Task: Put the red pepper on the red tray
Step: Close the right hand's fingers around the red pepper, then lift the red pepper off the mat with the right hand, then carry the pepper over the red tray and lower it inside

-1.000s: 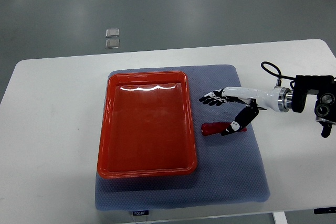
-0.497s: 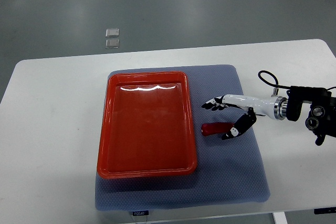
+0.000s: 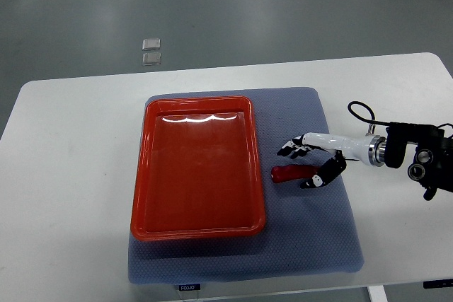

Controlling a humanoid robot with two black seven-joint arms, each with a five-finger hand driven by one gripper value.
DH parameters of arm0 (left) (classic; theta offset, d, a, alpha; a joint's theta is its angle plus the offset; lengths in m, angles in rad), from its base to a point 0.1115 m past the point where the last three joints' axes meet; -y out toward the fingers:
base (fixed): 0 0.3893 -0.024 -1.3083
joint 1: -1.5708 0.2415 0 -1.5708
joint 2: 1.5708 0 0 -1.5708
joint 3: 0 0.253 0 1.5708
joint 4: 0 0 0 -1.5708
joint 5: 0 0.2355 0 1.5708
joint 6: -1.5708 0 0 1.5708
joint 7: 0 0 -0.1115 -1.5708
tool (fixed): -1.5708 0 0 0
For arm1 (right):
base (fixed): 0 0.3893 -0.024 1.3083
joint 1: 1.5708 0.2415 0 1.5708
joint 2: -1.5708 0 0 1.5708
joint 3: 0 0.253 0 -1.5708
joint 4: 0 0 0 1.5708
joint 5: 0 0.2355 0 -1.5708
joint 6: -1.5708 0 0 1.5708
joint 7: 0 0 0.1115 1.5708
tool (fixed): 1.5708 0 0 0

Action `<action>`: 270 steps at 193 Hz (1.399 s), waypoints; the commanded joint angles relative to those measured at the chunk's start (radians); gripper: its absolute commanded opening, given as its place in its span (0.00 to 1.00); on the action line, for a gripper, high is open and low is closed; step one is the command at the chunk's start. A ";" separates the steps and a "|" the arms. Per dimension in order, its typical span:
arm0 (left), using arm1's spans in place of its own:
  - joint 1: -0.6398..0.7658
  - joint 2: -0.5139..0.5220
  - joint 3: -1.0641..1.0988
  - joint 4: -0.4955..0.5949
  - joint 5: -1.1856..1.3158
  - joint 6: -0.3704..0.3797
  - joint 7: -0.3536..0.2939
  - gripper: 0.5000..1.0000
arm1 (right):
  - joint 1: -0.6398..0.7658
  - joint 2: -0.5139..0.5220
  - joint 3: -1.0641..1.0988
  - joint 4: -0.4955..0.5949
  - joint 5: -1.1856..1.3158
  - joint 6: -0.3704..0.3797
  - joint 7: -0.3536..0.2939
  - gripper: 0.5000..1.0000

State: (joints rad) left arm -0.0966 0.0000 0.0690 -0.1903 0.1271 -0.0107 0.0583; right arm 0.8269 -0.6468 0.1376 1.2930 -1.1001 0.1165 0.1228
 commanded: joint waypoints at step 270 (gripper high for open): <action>0.000 0.000 -0.002 0.006 -0.001 0.000 0.000 1.00 | 0.192 -0.025 -0.001 -0.015 0.045 -0.001 0.005 0.00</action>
State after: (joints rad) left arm -0.0967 0.0000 0.0675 -0.1825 0.1243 -0.0107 0.0583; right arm 0.9949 -0.6968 0.1391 1.2861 -1.0718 0.1219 0.1263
